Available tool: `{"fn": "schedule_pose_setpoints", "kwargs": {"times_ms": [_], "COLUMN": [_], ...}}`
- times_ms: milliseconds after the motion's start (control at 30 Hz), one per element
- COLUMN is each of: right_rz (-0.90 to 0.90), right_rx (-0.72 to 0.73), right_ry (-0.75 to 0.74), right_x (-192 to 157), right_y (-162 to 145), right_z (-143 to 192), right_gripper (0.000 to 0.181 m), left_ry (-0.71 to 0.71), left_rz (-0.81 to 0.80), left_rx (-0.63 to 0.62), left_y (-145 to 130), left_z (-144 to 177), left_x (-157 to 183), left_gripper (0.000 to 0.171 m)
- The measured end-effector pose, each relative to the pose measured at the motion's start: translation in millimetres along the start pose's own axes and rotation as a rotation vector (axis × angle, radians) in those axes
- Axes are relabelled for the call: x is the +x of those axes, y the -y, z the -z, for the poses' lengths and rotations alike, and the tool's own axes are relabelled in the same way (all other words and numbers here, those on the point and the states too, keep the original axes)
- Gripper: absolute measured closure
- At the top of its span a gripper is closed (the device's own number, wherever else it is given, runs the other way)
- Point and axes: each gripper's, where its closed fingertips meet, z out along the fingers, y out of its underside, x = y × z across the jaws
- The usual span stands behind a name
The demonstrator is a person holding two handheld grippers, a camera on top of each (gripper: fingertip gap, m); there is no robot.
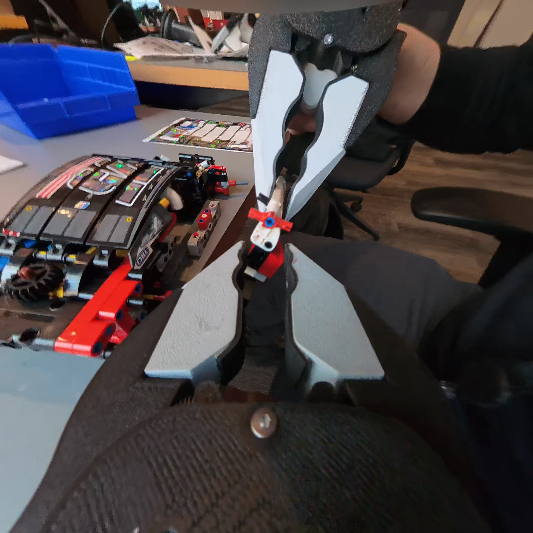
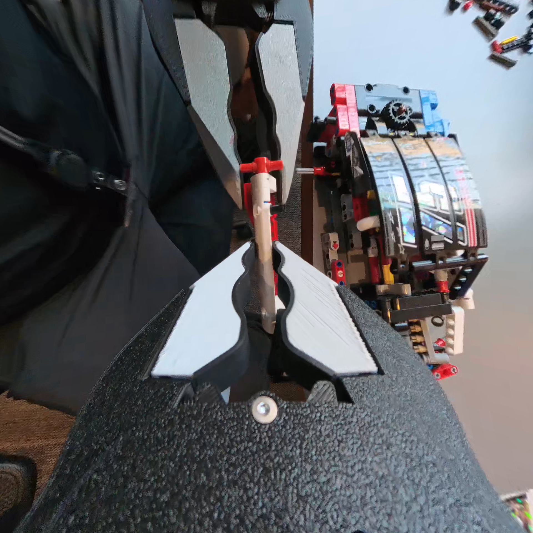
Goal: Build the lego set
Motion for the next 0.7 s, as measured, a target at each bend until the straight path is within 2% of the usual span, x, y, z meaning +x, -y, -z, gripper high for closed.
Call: {"fn": "schedule_pose_setpoints", "kwargs": {"times_ms": [167, 400, 533, 633, 700], "right_rz": [-0.018, -0.052, -0.06, -0.073, -0.098], "right_rx": [0.001, 0.056, 0.068, 0.057, 0.043], "right_ry": [0.016, -0.047, -0.106, -0.148, -0.166], "right_x": [18, 19, 10, 10, 14], "right_y": [-19, -14, -12, -13, -15], "right_z": [5, 32, 37, 36, 33], "right_gripper": [0.175, 0.174, 0.174, 0.174, 0.174], "left_ry": [0.075, 0.128, 0.142, 0.239, 0.26], "left_rz": [0.074, 0.033, 0.018, -0.016, -0.009], "left_rx": [-0.049, -0.057, -0.074, -0.151, -0.152], "left_y": [-5, 6, 1, -13, -12], "left_z": [13, 33, 38, 43, 46], "left_x": [-13, -5, 3, -8, -10], "left_gripper": [0.133, 0.118, 0.118, 0.121, 0.12]}}
